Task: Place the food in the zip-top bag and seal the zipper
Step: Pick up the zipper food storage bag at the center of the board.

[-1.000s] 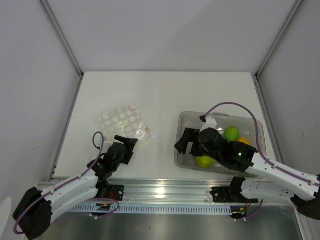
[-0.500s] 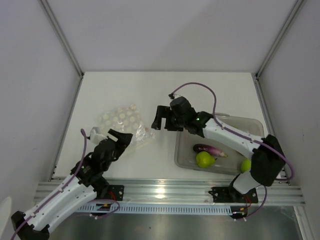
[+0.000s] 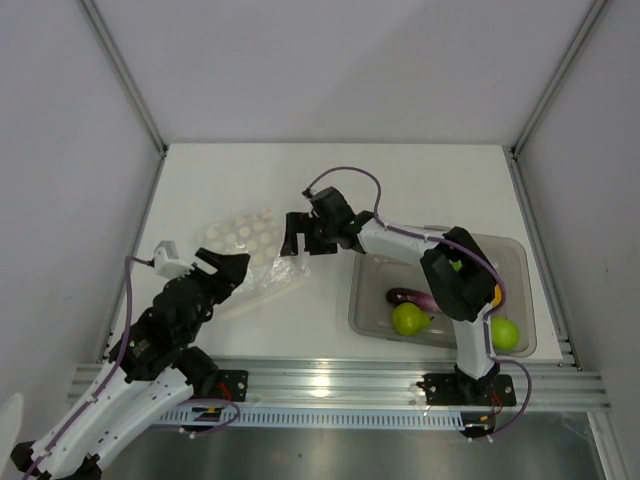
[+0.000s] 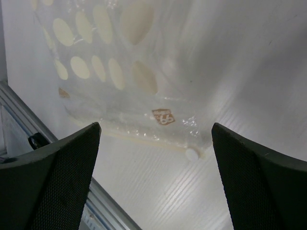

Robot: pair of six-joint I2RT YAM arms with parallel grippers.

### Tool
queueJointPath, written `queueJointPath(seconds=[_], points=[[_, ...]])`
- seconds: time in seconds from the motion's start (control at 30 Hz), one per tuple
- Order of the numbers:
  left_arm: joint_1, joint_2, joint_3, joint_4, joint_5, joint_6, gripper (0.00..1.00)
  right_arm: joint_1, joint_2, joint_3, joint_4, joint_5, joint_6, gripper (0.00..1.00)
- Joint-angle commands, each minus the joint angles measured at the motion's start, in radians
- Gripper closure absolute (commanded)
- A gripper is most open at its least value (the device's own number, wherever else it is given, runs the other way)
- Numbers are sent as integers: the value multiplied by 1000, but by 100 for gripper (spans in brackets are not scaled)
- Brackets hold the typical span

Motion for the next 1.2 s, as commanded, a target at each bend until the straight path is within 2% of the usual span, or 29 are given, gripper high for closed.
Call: queueJointPath(seconds=[0.0,0.2,0.33,0.43,0.47,0.53,0.63,0.67,0.7,0.83,0.87,1.0,1.17], points=[[-5,-3,58,10,18,87,16,-23,57,64,25,-61,-70,1],[-5,-11,60,45,54,101,16,-24,121,80,33,-168,-139,1],[-5,-14,57,56,61,107,16,-6,154,77,59,-185,-137,2],[-5,-13,58,51,66,113,16,-4,183,66,100,-220,-102,12],[-3,-14,60,50,68,113,16,3,194,66,105,-227,-99,21],[-5,-14,57,54,75,115,16,12,200,63,125,-231,-91,23],[-5,-6,60,62,87,123,16,29,200,57,130,-213,-82,53],[-5,-2,64,60,89,126,16,32,191,51,139,-205,-73,80],[-5,1,70,60,92,129,16,32,181,40,152,-199,-48,89],[-5,70,109,-2,95,141,16,35,116,-34,257,-208,27,93],[-3,84,121,-16,89,156,16,37,108,-43,278,-219,45,100],[-5,127,211,-58,98,192,16,40,86,-46,344,-262,146,100],[-5,153,294,-90,124,245,19,46,-16,-66,361,-205,274,100]])
